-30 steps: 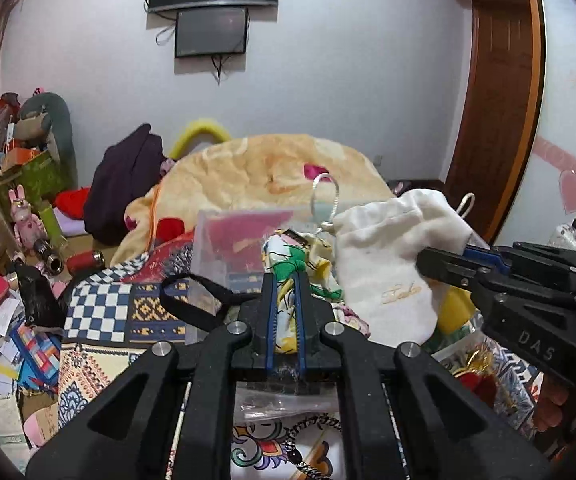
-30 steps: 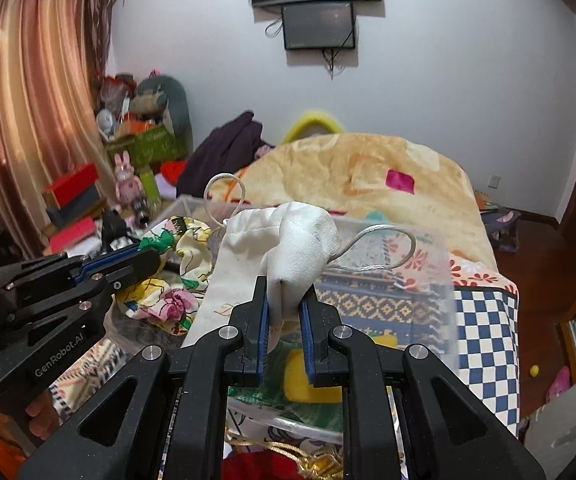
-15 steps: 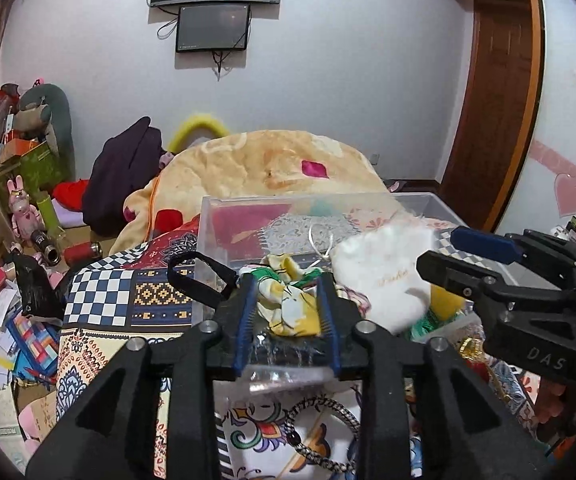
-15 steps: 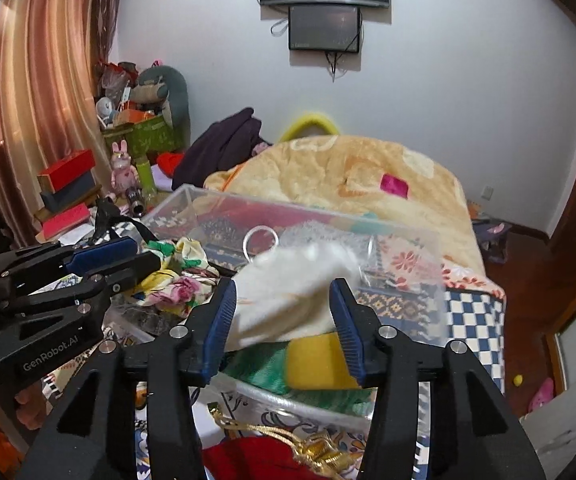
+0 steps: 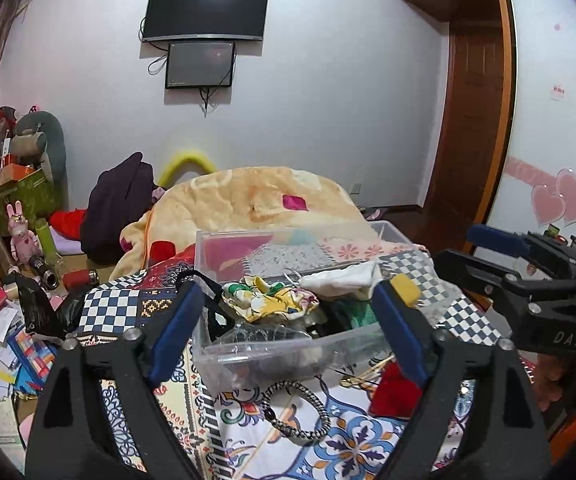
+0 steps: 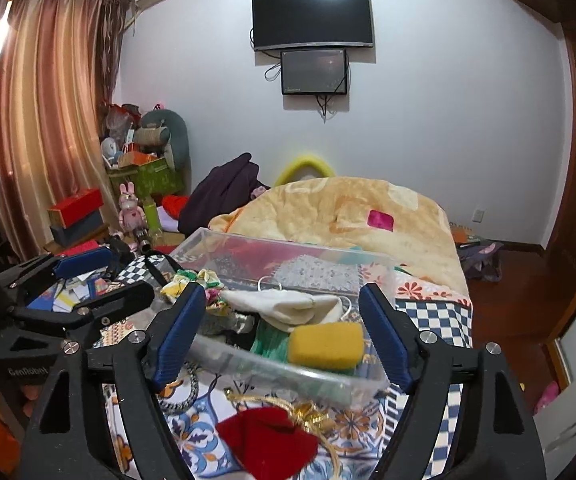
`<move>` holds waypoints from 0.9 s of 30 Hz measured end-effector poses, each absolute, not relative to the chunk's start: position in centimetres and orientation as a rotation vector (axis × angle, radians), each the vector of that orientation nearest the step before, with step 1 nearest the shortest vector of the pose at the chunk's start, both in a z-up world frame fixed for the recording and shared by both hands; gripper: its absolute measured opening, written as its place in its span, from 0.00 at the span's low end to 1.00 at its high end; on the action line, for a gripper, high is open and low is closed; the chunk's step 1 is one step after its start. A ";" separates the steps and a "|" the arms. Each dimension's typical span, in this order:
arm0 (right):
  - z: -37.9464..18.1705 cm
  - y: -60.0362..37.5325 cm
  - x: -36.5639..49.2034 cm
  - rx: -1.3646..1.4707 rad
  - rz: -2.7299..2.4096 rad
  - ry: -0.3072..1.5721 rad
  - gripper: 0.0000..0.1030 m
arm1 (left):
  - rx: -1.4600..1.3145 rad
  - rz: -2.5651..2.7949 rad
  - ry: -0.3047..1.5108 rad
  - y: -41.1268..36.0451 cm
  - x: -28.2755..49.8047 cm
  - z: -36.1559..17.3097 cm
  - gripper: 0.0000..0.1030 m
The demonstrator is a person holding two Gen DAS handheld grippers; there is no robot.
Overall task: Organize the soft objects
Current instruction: 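Place the pouch into the box with right tool while left tool drops the scrunchie, then grasp the red velvet pouch with right tool while left tool grasps braided hair tie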
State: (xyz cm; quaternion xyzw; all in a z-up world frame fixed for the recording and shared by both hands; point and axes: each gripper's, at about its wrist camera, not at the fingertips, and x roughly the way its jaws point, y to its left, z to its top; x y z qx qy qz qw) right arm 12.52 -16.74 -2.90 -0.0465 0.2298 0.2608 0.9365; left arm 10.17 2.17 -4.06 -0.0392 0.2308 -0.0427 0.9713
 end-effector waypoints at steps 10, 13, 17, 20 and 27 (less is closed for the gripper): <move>-6.6 -17.7 10.9 -0.091 0.525 0.564 0.79 | -0.081 -0.088 0.542 2.4 8.2 -6.4 0.95; -8.4 -17.9 10.9 -0.091 0.519 0.620 0.79 | -0.103 -0.097 0.606 2.7 8.2 -8.5 0.96; -10.6 -17.8 10.8 -0.079 0.530 0.695 0.79 | -0.099 -0.088 0.706 2.5 8.9 -11.4 0.96; -11.6 -17.6 10.7 -0.087 0.539 0.727 0.79 | -0.075 -0.082 0.758 1.9 9.6 -13.0 0.96; -12.7 -16.7 11.5 -0.082 0.561 0.782 0.74 | 0.001 -0.092 0.776 -0.1 10.9 -13.3 0.95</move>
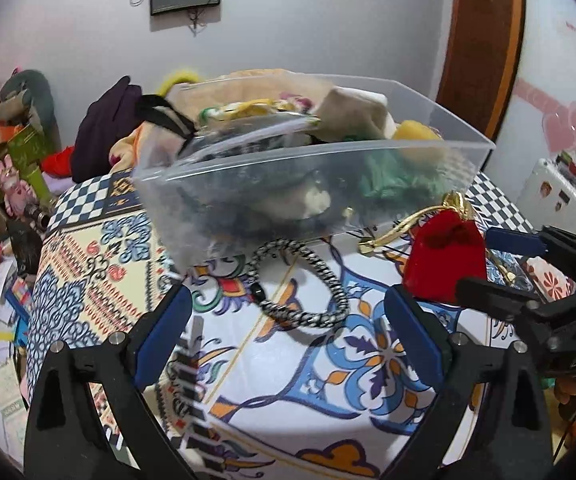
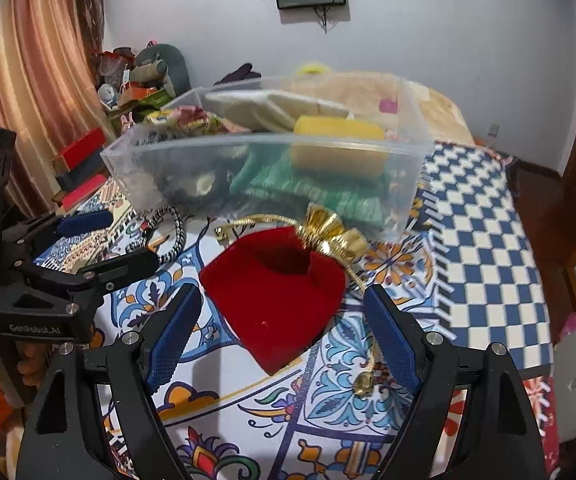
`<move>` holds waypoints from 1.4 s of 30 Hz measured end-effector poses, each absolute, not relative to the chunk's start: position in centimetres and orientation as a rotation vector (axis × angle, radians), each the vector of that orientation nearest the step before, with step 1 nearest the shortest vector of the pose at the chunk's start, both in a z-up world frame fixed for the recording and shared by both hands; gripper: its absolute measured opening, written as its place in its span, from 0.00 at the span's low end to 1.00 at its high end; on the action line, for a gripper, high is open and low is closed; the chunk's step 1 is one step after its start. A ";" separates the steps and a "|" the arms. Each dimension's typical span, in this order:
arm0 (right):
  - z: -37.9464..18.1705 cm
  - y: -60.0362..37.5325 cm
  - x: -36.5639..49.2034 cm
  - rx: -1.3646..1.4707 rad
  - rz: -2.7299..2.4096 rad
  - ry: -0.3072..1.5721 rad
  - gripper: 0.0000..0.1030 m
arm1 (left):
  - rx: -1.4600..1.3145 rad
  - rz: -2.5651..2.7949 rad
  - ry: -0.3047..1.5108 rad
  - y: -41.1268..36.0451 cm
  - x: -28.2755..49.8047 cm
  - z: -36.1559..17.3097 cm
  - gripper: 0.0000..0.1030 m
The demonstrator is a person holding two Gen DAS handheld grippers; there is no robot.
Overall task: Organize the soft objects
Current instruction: 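Grasp the red velvet pouch with right tool while left tool grasps braided hair tie, then place the red pouch in the box with right tool while left tool drops hair tie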
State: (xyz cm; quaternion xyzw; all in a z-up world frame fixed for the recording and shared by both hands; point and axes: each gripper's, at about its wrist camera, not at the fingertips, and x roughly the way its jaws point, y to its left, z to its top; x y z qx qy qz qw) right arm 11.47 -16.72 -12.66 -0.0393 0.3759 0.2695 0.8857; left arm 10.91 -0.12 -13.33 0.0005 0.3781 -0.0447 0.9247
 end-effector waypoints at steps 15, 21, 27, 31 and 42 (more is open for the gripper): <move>-13.1 -17.8 11.6 -0.069 0.489 0.763 0.15 | -0.028 -0.094 0.806 -0.5 12.1 -14.6 0.55; -12.9 -18.1 11.4 -0.048 0.506 0.757 0.07 | -0.023 -0.097 0.788 -0.1 11.1 -14.6 0.30; -11.7 -18.0 9.8 -0.066 0.546 0.715 0.06 | -0.053 -0.130 0.783 0.5 9.6 -14.3 0.15; -10.4 -18.1 8.6 -0.080 0.561 0.668 0.06 | -0.048 -0.142 0.749 0.5 8.2 -13.4 0.14; -6.4 -17.8 7.4 -0.087 0.588 0.540 0.06 | -0.022 -0.153 0.618 0.4 5.6 -8.5 0.14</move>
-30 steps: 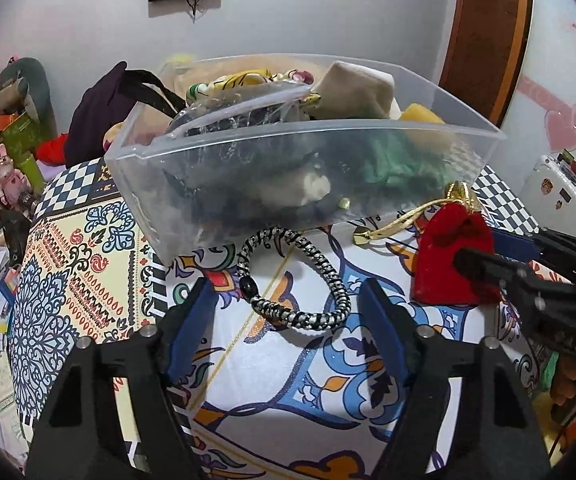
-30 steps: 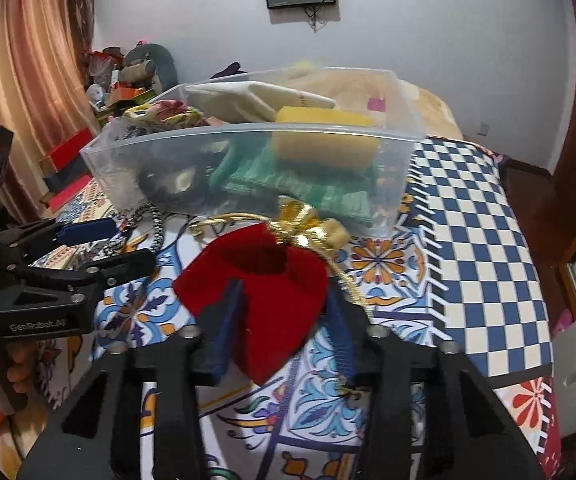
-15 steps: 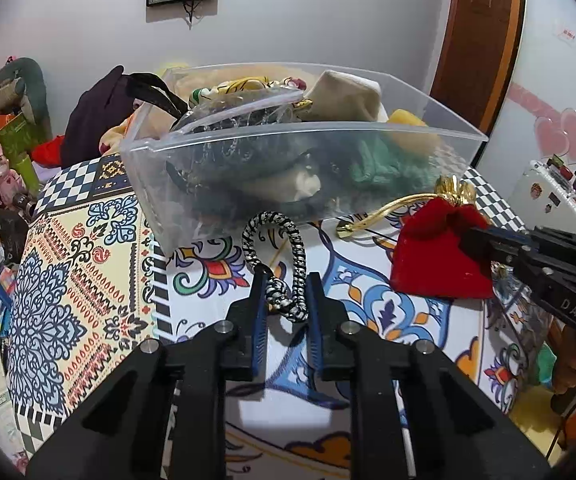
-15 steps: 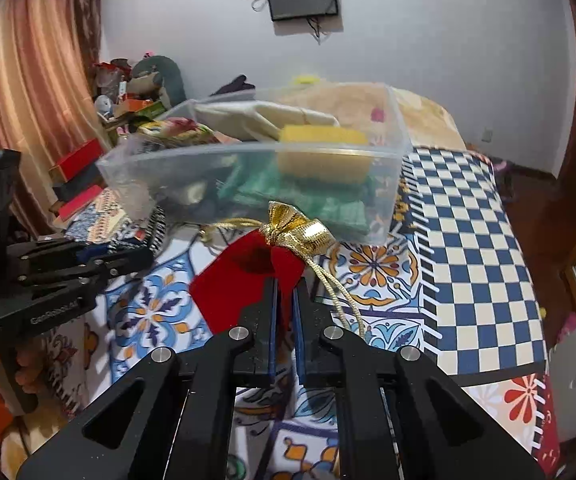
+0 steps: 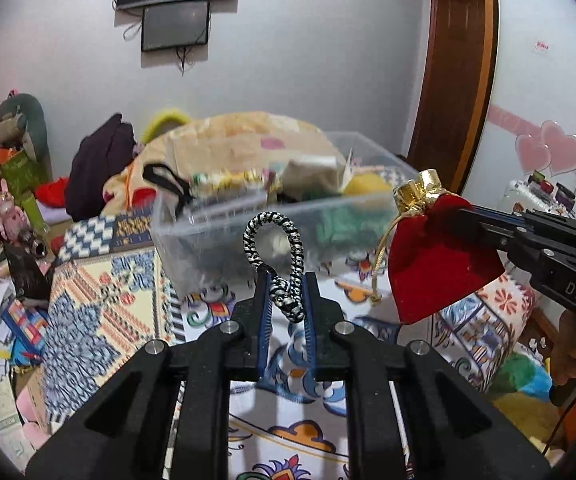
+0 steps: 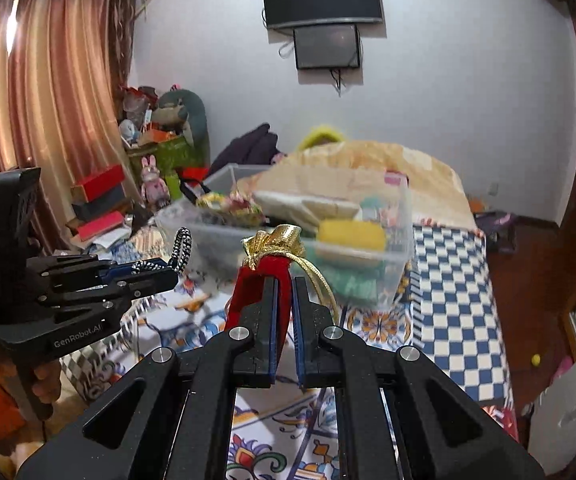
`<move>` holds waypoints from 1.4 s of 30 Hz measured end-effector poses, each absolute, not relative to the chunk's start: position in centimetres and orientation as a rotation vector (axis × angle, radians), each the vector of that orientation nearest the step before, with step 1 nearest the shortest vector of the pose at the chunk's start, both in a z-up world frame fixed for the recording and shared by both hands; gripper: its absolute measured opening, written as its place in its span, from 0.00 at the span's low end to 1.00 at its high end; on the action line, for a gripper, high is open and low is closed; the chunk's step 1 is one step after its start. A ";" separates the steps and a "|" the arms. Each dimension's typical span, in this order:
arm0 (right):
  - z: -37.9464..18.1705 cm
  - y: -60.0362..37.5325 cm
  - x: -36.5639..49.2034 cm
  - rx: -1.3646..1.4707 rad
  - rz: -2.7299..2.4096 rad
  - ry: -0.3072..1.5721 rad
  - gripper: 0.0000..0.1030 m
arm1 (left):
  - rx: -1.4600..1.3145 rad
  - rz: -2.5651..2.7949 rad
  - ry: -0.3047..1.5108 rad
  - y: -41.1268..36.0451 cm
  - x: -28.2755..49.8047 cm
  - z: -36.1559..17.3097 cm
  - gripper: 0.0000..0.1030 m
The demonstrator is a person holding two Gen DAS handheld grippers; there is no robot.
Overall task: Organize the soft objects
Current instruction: 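Place the red pouch in the box with right tool while left tool drops hair tie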
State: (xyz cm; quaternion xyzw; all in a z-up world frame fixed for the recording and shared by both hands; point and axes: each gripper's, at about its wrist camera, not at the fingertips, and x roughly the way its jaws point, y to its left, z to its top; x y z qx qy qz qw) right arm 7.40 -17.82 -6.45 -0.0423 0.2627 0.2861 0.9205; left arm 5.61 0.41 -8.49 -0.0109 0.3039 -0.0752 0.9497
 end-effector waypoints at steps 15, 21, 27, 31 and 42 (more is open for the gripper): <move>-1.5 -16.2 10.3 -0.043 0.583 0.380 0.06 | -0.065 -0.113 0.513 2.5 9.1 -4.1 0.14; -1.2 -14.1 12.6 -0.030 0.608 0.390 0.06 | -0.077 -0.093 0.538 3.2 11.8 -4.7 0.14; -3.3 -11.9 13.9 -0.078 0.605 0.454 0.06 | -0.107 -0.084 0.588 3.9 14.3 -6.2 0.14; -5.2 -11.3 15.0 -0.112 0.592 0.513 0.06 | -0.121 -0.100 0.633 4.0 15.6 -7.5 0.14; -7.3 -11.4 16.2 -0.175 0.561 0.611 0.23 | -0.099 -0.087 0.657 4.3 15.8 -8.3 0.38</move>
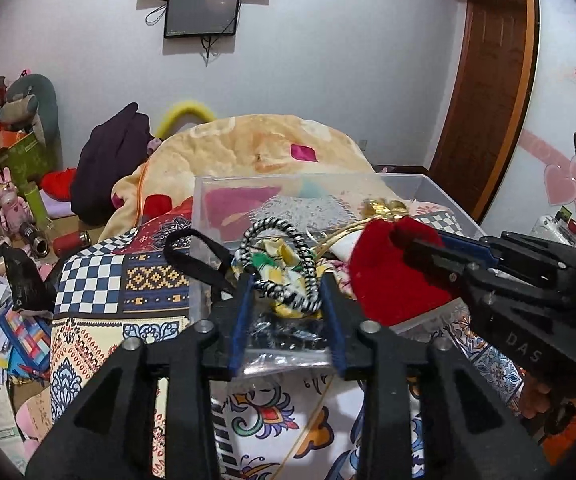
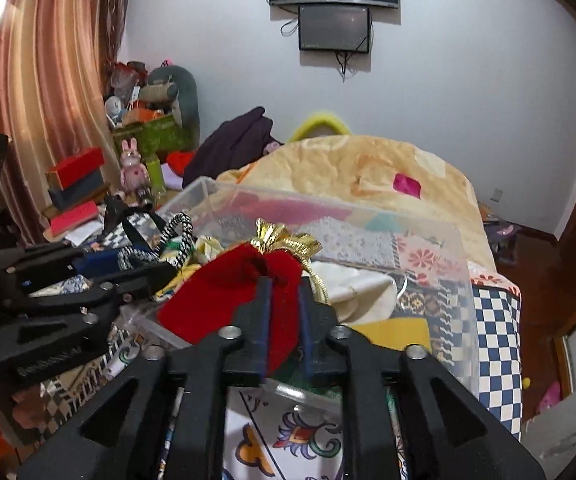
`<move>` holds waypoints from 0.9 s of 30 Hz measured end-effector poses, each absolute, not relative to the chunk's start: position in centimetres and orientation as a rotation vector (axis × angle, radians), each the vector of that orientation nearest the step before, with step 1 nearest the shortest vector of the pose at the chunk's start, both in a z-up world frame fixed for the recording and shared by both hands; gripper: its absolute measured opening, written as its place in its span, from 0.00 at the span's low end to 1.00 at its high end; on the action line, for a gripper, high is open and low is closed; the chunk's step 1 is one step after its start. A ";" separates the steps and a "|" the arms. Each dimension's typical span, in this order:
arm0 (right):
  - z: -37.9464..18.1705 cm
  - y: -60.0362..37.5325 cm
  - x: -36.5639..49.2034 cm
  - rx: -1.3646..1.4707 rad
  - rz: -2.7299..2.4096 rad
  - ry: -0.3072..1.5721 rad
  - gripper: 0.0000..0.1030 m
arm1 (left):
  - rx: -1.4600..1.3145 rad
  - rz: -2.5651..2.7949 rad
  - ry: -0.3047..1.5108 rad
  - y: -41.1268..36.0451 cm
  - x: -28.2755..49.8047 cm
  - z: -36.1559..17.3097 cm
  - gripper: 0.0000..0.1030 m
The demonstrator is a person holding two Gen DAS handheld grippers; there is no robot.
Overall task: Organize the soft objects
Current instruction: 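Place the red pouch in the box with right tool while left tool drops hair tie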
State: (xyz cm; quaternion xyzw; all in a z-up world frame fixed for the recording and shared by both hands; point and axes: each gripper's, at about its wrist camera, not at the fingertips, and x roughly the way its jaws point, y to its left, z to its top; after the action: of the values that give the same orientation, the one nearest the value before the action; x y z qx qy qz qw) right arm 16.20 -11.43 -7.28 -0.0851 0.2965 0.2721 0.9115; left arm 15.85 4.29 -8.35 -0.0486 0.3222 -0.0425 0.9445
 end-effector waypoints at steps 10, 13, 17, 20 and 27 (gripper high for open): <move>-5.6 -12.7 14.7 -0.183 0.543 0.568 0.55 | -0.101 -0.094 0.610 4.6 13.3 -6.9 0.57; -4.0 -13.6 13.8 -0.156 0.552 0.528 0.55 | -0.113 -0.096 0.569 4.8 12.1 -5.6 0.57; -1.6 -14.7 12.2 -0.121 0.554 0.456 0.55 | -0.122 -0.095 0.497 4.7 10.3 -3.0 0.57; 0.2 -15.3 11.0 -0.089 0.559 0.401 0.56 | -0.118 -0.093 0.427 4.4 8.5 -0.6 0.57; 3.8 -17.1 7.9 -0.037 0.556 0.272 0.65 | -0.083 -0.085 0.289 3.5 4.5 3.8 0.75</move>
State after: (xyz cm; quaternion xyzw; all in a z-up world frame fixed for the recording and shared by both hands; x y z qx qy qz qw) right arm 7.88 -17.06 3.80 -0.0182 0.1336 0.2733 0.9524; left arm 4.54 3.48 3.83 -0.0414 0.1437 -0.0422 0.9879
